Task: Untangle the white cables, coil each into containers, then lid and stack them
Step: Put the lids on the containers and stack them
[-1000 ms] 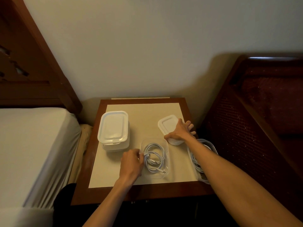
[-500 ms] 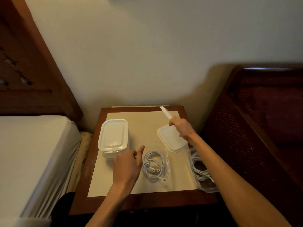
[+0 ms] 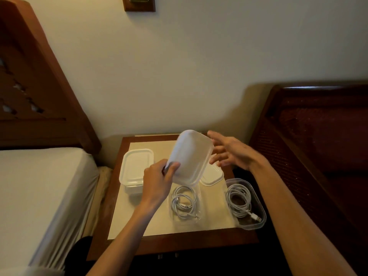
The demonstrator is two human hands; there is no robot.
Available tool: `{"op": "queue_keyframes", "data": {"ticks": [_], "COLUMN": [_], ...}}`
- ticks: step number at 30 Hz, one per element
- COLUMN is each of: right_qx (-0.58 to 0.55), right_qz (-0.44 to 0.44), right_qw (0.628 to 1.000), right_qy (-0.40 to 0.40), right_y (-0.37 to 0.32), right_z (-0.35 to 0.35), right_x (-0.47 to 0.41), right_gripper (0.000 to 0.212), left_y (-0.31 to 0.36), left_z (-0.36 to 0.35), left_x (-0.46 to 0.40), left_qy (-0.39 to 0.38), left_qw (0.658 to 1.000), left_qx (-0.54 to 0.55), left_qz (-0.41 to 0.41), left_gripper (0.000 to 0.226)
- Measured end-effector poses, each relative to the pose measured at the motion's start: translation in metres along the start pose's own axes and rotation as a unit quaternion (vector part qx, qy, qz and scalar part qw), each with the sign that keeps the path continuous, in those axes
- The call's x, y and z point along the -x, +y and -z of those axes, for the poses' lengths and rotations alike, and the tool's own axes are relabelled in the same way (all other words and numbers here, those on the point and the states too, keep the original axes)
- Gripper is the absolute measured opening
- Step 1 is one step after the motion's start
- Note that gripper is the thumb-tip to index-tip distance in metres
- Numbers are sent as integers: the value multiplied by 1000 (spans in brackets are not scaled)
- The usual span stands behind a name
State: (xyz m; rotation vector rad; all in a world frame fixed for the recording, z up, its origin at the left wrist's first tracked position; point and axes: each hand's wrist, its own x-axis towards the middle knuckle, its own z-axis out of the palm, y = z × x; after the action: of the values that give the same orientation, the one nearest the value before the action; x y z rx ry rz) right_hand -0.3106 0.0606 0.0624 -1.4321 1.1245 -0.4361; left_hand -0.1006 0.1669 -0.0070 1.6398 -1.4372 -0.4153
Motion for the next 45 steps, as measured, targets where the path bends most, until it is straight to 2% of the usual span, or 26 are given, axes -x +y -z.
{"op": "queue_keyframes", "data": {"ticks": [2,4,5,7,11,17,20,27,33,40,45], "right_qx": [0,88,129,181,252,349,370,371,367,326,292], "right_qz": [29,47,52,46,25,20,15,3,-14,-15,3], "right_qw": [995,977,969,965,949,906,895,898,903,916,928], "right_qy": [93,190,203,182,189,239,247,235,223,234,233], "right_y": [33,68,81,104,120,127,130,137,140,145,149], "right_z": [-27,-58,-71,-89,-107,-124,-125,-130,-131,-131,-133], "right_x": [-3,-6,-7,-12,-27,-29,-32,-36,-33,-38,-39], "right_gripper": [29,9,5,16,28,31,32,42,45,44,43], "left_y": [-12,-22,-26,-31,-38,-41,-46,-57,-73,-79,-82], "left_z": [-9,-17,-19,-22,-34,-45,-48,-57,-67,-72,-72], "left_x": [15,29,34,38,37,34,30,36,42,40,39], "left_qy": [-19,-33,-29,-17,-55,-93,-101,-92,-100,-58,-65], "left_qw": [996,994,993,986,959,932,930,943,961,969,969], "left_qx": [25,-21,-59,-135,-247,-325,-325,-282,-218,-183,-183], "left_qz": [84,100,100,99,125,133,142,151,139,155,152], "left_gripper": [44,55,59,57,32,29,29,32,52,46,46]}}
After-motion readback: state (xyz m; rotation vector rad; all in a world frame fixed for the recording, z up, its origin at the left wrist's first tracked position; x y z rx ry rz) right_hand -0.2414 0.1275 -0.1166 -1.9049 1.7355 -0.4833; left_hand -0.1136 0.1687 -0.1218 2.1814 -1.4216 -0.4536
